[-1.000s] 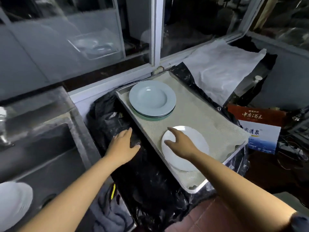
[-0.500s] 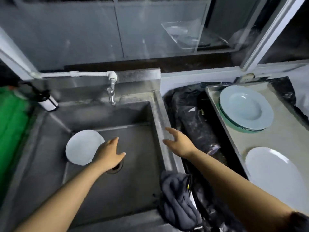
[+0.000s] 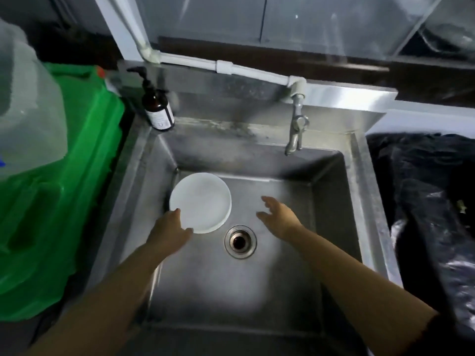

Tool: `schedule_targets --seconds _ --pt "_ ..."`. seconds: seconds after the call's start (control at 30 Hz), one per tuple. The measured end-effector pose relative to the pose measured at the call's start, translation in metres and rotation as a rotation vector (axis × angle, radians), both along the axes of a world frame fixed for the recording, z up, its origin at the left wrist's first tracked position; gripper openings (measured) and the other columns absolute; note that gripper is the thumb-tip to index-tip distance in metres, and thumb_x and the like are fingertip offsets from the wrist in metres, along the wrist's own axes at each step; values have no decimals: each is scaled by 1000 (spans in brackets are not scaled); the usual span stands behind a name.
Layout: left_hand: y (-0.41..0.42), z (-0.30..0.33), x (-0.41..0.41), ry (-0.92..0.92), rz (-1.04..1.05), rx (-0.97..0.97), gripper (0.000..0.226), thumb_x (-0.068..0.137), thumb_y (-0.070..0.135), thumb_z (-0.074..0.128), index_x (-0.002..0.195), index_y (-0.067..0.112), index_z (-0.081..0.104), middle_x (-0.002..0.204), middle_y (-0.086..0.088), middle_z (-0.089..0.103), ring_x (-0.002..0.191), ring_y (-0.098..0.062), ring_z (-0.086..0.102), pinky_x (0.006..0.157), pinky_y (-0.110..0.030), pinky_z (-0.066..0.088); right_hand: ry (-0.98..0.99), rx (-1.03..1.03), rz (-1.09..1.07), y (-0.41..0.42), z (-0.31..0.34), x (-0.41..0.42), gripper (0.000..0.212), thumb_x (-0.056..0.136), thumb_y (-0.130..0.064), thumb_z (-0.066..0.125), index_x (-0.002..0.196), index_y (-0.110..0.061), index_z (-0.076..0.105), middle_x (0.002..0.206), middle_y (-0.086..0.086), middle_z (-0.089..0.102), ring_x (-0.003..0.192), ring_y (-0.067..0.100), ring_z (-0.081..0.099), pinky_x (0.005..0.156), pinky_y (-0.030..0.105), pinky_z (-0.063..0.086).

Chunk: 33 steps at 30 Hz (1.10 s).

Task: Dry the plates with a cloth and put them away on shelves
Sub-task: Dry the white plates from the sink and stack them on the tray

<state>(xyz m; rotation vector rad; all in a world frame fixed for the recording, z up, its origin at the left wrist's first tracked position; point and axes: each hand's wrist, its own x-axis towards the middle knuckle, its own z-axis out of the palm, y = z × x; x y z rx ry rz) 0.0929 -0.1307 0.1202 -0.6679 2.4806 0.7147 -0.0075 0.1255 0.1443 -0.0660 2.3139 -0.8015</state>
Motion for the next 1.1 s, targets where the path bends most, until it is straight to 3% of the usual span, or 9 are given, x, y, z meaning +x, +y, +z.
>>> schedule_targets --seconds 0.13,0.33,0.47,0.6,0.7,0.93,1.1 --pt "-20 -27 -15 -48 30 19 57 89 32 61 135 3 43 139 -15 47 126 -34 46 98 -40 45 -52 46 -13 -39 -34 -21 57 95 -30 58 148 -22 37 146 3 49 130 22 50 107 35 41" --pt "-36 -73 -34 -32 166 97 49 89 36 58 127 7 48 130 -12 52 115 -32 52 89 -38 49 -102 119 6 -80 -79 -51 54 96 -30 55 147 -21 38 146 1 49 130 21 49 110 35 37" --pt "-36 -95 -40 -21 316 169 56 88 33 61 135 7 44 138 -12 48 121 -31 51 95 -40 47 -141 143 36 -102 -105 -66 59 95 -29 56 149 -16 36 149 6 45 133 25 47 112 36 35" --pt "-35 -110 -45 -8 498 281 71 86 29 67 145 9 33 144 -9 45 128 -28 47 97 -29 39 -147 135 57 -119 -119 -73 50 89 -25 62 136 -14 51 135 9 57 119 27 54 98 33 43" --pt "-35 -113 -50 1 616 340 70 88 29 66 149 14 32 145 -5 47 130 -26 47 94 -25 36 -158 112 30 -123 -126 -76 45 86 -25 64 129 -14 55 125 9 61 113 28 56 93 33 45" --pt "-33 -113 -67 -2 851 476 57 82 16 65 136 13 48 130 -6 59 104 -24 53 84 -28 39 -285 -20 -176 -117 -128 -76 41 83 -8 68 123 -9 58 116 3 61 108 27 57 97 41 46" --pt "-32 -108 -70 -19 905 509 54 83 11 65 133 7 48 120 -7 57 101 -25 51 82 -30 39 -324 -68 -216 -111 -132 -60 42 76 -8 70 116 -17 62 113 1 63 104 27 60 97 47 50"
